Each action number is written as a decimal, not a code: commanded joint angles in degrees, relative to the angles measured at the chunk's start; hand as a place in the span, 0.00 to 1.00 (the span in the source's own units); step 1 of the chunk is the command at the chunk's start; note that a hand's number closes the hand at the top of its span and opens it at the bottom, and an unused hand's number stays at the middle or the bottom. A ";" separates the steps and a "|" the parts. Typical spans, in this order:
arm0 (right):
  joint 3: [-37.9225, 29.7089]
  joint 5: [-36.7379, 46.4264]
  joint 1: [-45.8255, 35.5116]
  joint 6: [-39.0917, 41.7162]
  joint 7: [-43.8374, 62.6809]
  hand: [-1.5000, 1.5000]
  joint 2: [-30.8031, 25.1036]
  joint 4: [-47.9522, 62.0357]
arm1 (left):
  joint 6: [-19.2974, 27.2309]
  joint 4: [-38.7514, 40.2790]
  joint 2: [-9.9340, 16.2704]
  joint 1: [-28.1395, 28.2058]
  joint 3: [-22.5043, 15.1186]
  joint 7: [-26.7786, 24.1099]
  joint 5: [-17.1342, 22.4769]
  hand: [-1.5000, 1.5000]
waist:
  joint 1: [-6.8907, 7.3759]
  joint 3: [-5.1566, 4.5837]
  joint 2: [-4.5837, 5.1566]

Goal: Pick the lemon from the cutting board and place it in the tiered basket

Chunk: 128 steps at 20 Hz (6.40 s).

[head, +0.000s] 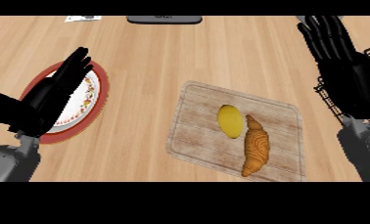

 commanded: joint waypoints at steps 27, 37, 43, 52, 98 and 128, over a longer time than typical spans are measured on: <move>15.67 31.45 22.47 -30.35 67.10 0.00 -16.16 -21.71 | 15.41 6.65 -2.44 2.48 -0.18 -2.92 -17.52 0.50 | -0.19 -0.57 -0.14; 17.43 30.94 -0.37 -21.00 96.90 0.00 -11.16 -16.97 | 15.22 8.67 -4.65 1.48 -2.30 -2.51 -20.22 0.50 | 1.47 -0.24 0.14; 20.97 29.12 -4.48 -17.84 98.28 0.00 -7.36 -10.75 | 15.59 10.00 -5.78 1.45 -1.32 -3.00 -20.43 0.50 | 0.42 -0.15 -0.18; 25.05 30.03 -6.33 -17.05 98.32 0.00 -2.52 -4.53 | 14.23 11.90 -5.45 1.12 1.46 -4.06 -19.64 0.50 | -0.77 -0.14 -0.38; 19.42 47.73 -5.09 -10.58 91.78 0.00 21.89 17.77 | 10.82 6.90 -6.77 3.16 5.29 -1.33 -22.89 0.50 | -0.48 0.07 -0.34; 30.91 51.71 21.55 -5.28 42.88 1.00 -10.01 -36.31 | 10.14 9.61 -7.87 6.05 9.13 -3.90 -24.60 0.50 | -5.42 0.18 -1.23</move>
